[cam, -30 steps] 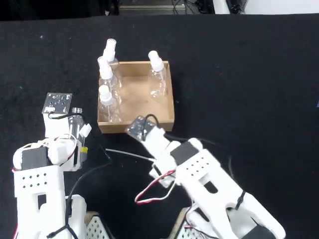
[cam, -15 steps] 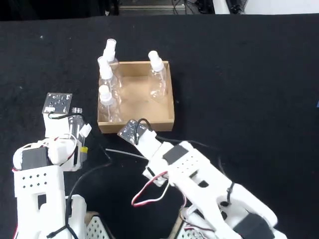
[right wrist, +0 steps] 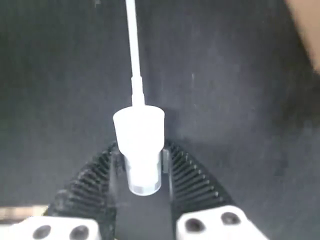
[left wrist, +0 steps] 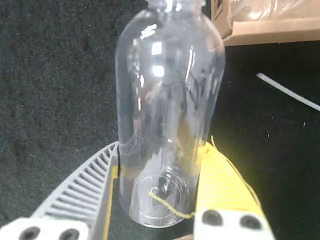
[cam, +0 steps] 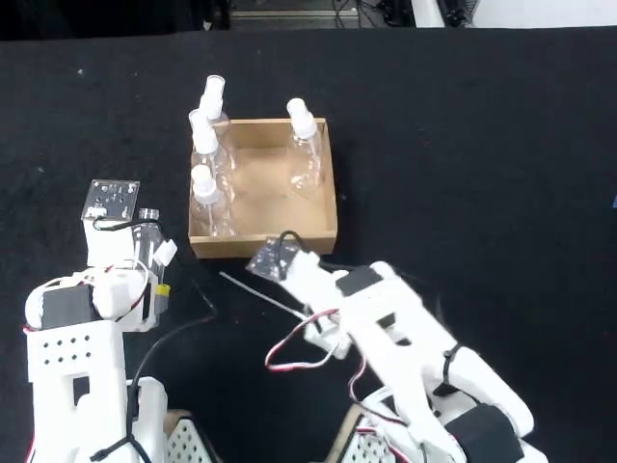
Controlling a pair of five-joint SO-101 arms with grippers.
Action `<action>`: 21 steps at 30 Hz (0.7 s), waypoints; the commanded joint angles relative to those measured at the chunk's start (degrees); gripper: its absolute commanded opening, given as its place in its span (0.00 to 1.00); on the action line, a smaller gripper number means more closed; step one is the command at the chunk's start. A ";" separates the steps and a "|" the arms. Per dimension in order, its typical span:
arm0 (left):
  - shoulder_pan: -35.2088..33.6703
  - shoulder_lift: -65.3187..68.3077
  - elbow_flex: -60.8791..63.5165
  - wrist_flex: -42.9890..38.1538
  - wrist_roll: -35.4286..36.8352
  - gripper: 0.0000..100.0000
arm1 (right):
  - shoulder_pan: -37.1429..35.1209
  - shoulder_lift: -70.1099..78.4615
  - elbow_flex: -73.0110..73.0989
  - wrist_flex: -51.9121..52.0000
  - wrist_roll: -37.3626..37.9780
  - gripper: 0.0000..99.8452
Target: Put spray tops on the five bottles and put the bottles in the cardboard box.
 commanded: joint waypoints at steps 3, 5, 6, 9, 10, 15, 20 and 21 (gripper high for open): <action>-0.57 -1.58 -2.77 -1.05 -0.09 0.03 | 14.33 -0.13 -11.38 16.97 14.68 0.01; -0.57 -1.58 -2.77 -1.05 -0.09 0.03 | 22.68 -0.13 -14.46 20.48 23.21 0.01; -0.57 -1.58 -2.77 -1.05 -0.09 0.03 | 27.16 0.04 -15.96 21.27 27.60 0.01; -0.31 -1.58 -2.77 -1.05 -0.09 0.03 | 39.91 0.31 -19.56 21.54 38.24 0.01; -0.22 -1.58 -2.77 -1.05 0.00 0.03 | 43.34 0.31 -20.44 21.54 40.70 0.01; -0.22 -1.58 -3.12 -1.05 0.09 0.03 | 57.49 0.31 -23.60 21.54 46.42 0.01; -0.13 -1.58 -3.30 -1.05 0.00 0.03 | 65.85 0.40 -25.89 21.45 47.12 0.02; -0.13 -1.58 -3.30 -1.14 0.00 0.03 | 66.46 0.40 -25.80 21.45 45.89 0.02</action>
